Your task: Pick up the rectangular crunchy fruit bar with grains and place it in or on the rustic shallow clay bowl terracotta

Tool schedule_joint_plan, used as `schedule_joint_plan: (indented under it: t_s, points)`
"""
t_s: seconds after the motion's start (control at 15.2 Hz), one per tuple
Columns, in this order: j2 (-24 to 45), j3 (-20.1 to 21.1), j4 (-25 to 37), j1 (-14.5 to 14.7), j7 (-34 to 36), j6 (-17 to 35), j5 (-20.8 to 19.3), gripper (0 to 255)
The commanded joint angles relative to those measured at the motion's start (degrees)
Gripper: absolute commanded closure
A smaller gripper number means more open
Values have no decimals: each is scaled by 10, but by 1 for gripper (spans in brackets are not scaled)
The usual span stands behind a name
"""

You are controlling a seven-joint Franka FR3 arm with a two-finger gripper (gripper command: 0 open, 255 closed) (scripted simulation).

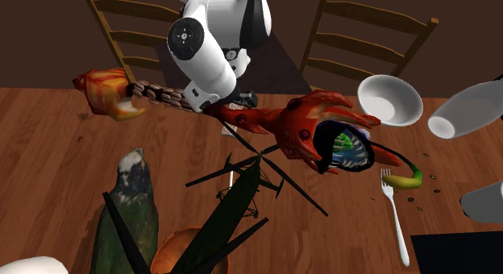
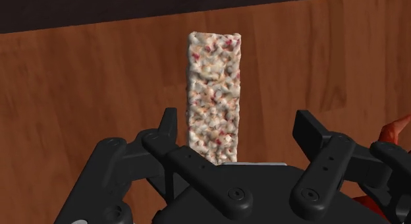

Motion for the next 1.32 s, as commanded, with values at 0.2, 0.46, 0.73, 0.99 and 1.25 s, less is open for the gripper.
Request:
schedule_joint_plan:
  t_s: [0.2,0.46,0.73,0.99,1.25]
  points:
    - [-27,11,-7,-30,29,12,-32,255]
    - [-51,16,-4,-36,37,-15,-40,255]
    - [-9,53,22,-50,95,25,-78,0]
    - [35,49,13,-38,86,77,-64,0]
    - [78,38,9,-19,75,124,-46,0]
